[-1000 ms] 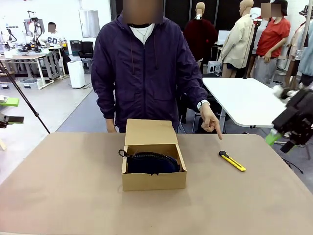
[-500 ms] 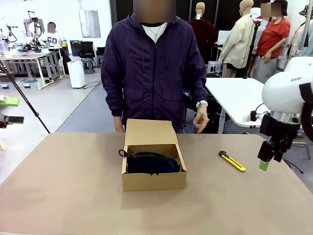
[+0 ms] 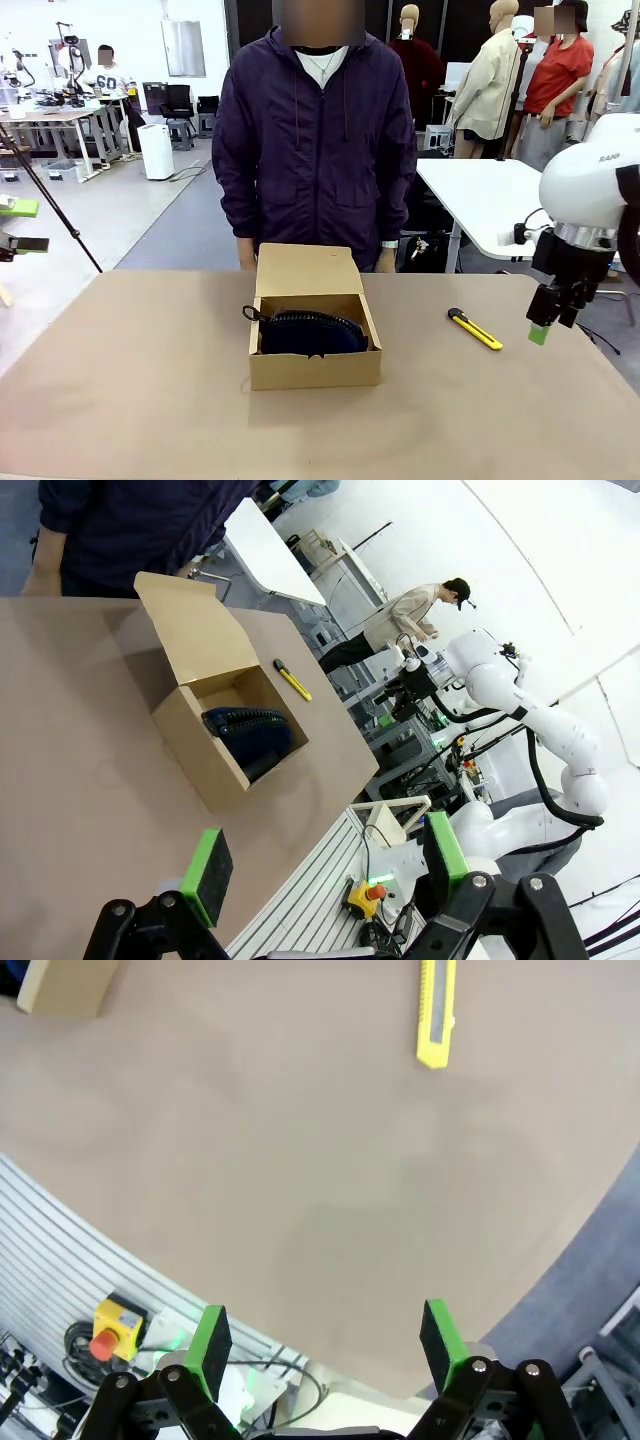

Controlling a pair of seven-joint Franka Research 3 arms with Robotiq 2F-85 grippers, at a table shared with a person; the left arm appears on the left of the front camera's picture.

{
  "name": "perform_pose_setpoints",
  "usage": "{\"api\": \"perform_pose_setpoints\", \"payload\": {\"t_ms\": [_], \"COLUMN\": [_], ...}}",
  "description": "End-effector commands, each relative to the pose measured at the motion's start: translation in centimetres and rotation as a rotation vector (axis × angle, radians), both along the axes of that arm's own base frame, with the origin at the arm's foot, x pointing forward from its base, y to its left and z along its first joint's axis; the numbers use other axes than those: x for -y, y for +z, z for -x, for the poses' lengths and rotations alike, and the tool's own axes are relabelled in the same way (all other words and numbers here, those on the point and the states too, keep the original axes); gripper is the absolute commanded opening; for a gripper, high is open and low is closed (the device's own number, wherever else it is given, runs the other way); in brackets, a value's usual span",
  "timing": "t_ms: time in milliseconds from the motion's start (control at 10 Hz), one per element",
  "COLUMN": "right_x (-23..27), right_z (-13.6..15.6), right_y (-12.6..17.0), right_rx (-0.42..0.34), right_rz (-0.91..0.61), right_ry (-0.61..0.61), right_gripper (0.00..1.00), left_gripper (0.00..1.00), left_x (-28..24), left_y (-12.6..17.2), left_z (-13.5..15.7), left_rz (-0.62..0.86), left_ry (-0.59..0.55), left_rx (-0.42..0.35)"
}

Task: Pack the items into the box.
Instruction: Pick up the item indicated by the person and place it inside the Mailer Box.

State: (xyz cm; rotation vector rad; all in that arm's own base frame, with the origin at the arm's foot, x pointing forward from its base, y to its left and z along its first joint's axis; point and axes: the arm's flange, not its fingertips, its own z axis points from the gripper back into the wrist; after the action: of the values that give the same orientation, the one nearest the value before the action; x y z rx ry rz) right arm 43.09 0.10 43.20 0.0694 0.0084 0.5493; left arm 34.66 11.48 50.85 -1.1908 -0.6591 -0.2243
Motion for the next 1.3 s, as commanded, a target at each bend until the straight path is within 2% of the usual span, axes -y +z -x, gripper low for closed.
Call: {"api": "perform_pose_setpoints", "payload": {"t_ms": [0, 400, 900, 1200], "right_x": [-1.0, -3.9, -4.1, -2.8], "right_z": [-2.5, -7.7, -14.3, -17.3], "right_y": [-1.2, -4.8, -10.7, -13.1], "right_rx": [0.069, 0.085, 0.089, 0.033], "right_rz": [0.004, 0.047, 0.084, 0.106], "right_ry": [0.013, 0.065, 0.084, 0.090], "right_gripper": [1.00, 1.00, 1.00, 1.00], "left_gripper": [1.00, 1.00, 1.00, 1.00], "left_x": [-0.2, -0.2, -0.2, -0.2], "left_y": [0.1, 0.1, 0.1, 0.1], "left_z": [0.3, 0.3, 0.3, 0.3], "left_rz": [-0.005, -0.005, -0.005, -0.005], "left_ry": [-0.014, -0.014, -0.014, -0.014], "left_rx": [-0.012, -0.012, -0.012, -0.012]}}
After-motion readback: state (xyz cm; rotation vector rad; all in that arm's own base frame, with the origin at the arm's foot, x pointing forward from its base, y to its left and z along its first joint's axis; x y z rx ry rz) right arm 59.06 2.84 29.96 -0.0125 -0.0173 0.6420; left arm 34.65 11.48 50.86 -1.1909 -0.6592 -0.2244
